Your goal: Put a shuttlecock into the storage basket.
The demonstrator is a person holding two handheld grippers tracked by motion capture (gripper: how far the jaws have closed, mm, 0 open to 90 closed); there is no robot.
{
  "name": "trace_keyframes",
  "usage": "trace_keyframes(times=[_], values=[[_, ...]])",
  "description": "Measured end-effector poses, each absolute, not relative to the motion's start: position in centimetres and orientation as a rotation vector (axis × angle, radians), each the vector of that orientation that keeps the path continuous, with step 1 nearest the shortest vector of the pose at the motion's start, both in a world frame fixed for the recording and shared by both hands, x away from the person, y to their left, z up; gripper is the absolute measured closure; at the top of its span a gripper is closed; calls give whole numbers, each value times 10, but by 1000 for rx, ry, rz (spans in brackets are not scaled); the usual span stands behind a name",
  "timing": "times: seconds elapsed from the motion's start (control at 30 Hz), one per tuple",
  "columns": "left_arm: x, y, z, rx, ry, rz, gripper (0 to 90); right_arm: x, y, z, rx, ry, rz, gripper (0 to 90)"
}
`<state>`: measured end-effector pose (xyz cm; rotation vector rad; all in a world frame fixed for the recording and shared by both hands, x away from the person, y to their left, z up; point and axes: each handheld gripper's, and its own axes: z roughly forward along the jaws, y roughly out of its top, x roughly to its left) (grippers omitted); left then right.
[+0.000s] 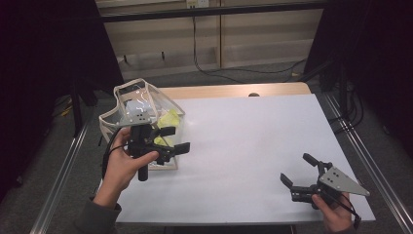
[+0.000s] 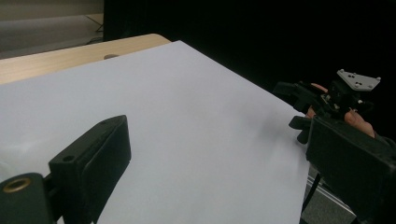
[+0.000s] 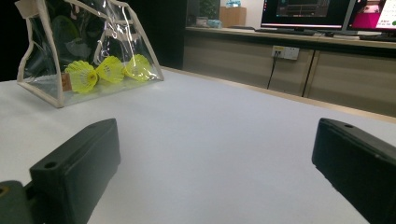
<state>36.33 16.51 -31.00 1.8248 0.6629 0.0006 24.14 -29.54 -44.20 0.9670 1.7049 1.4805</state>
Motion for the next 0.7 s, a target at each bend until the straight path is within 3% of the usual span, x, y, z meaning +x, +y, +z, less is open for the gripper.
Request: trace_keyframes(times=[0.7], values=[[358,176,-339,1818,653,52,55,241,-295,-442,969,1703,1481,11]])
